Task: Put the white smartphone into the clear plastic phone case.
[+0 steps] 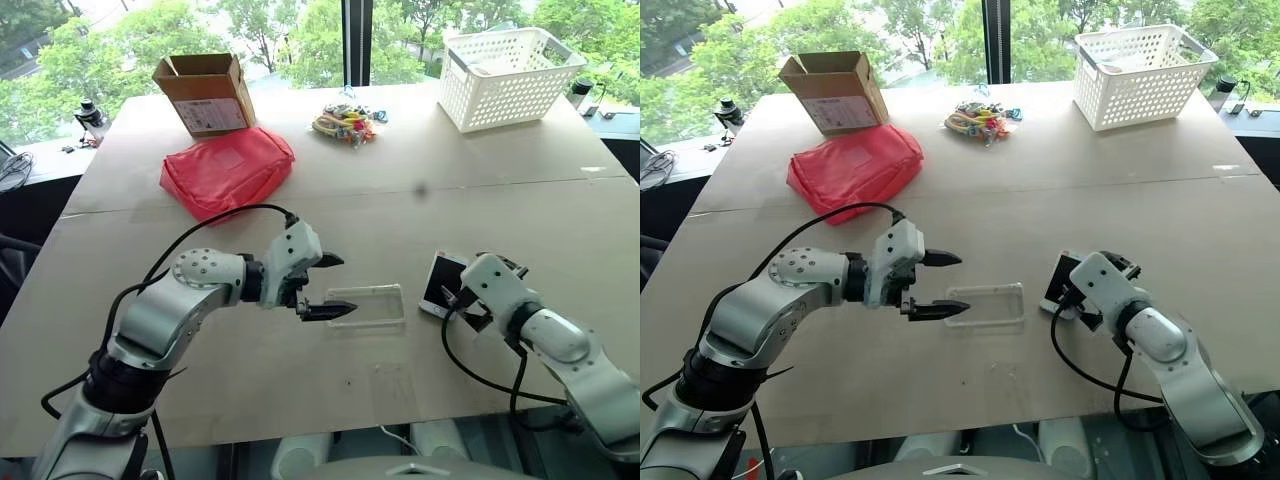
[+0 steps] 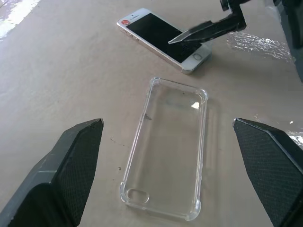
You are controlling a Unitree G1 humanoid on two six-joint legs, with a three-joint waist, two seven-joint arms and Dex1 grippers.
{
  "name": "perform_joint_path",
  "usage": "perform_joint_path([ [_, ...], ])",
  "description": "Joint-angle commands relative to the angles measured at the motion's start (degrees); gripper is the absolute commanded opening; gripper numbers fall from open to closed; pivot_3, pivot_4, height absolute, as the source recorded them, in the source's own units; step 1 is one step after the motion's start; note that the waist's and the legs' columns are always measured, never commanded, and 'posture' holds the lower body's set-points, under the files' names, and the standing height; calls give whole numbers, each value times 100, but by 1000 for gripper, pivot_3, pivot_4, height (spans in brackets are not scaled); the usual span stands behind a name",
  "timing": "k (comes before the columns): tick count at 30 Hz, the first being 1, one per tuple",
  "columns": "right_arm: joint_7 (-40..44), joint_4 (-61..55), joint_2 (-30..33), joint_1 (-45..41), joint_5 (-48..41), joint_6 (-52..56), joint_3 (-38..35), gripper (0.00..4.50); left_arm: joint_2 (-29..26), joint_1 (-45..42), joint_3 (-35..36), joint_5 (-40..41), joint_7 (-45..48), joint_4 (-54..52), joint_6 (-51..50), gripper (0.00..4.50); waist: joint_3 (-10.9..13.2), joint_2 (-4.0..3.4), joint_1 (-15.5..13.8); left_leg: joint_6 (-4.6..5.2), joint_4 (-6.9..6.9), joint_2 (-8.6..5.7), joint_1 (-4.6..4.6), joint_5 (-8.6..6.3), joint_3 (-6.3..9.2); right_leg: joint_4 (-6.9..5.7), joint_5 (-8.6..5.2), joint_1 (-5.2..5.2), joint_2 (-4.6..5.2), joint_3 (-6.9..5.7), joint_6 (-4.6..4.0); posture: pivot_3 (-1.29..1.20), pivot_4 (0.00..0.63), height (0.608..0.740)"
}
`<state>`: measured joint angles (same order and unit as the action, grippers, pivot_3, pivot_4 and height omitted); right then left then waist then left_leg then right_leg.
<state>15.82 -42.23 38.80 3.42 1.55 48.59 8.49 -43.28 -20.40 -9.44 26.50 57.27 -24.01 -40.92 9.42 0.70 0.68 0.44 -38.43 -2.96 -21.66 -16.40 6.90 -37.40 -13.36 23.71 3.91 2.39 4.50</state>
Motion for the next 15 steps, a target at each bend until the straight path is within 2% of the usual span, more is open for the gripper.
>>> perform_joint_path([
  [1, -148, -174, -576, 120, -225, 294, -377, 4500, -7, -92, 33, -22, 45, -18, 152, 4462, -1, 2, 13, 0, 0, 1, 0, 0, 1, 0, 0, 0, -1, 0, 0, 0, 150, 740],
  [3, -209, -327, -1328, -126, -649, 420, -627, 4500, 1, -118, 6, -33, 77, 22, 187, 4462, 0, 0, 39, 0, 1, 6, 2, 0, 1, -1, 0, 0, -7, 2, -1, 0, 150, 740],
  [5, -31, -437, -1630, -434, -878, 533, -477, 4500, 19, -145, -19, -42, 111, 60, 208, 4462, 7, -12, 74, 0, 3, 10, 5, 0, -2, -8, 0, 4, -11, 9, -2, 0, 150, 740],
  [9, 260, -211, -1293, -747, -758, 605, 199, 4500, 36, -195, -102, -98, 175, 139, 292, 4462, 8, -14, 77, 0, 0, 3, 3, 0, -3, -8, 1, 4, -5, 8, -1, 0, 150, 740],
  [15, 500, 67, -308, -1091, -308, 764, 981, 4500, -17, -206, -80, -109, 203, 178, 337, 4462, 9, -14, 28, -22, 2, 1, -9, 13, -2, 8, 1, 10, -3, 4, -1, 0, 150, 740],
])
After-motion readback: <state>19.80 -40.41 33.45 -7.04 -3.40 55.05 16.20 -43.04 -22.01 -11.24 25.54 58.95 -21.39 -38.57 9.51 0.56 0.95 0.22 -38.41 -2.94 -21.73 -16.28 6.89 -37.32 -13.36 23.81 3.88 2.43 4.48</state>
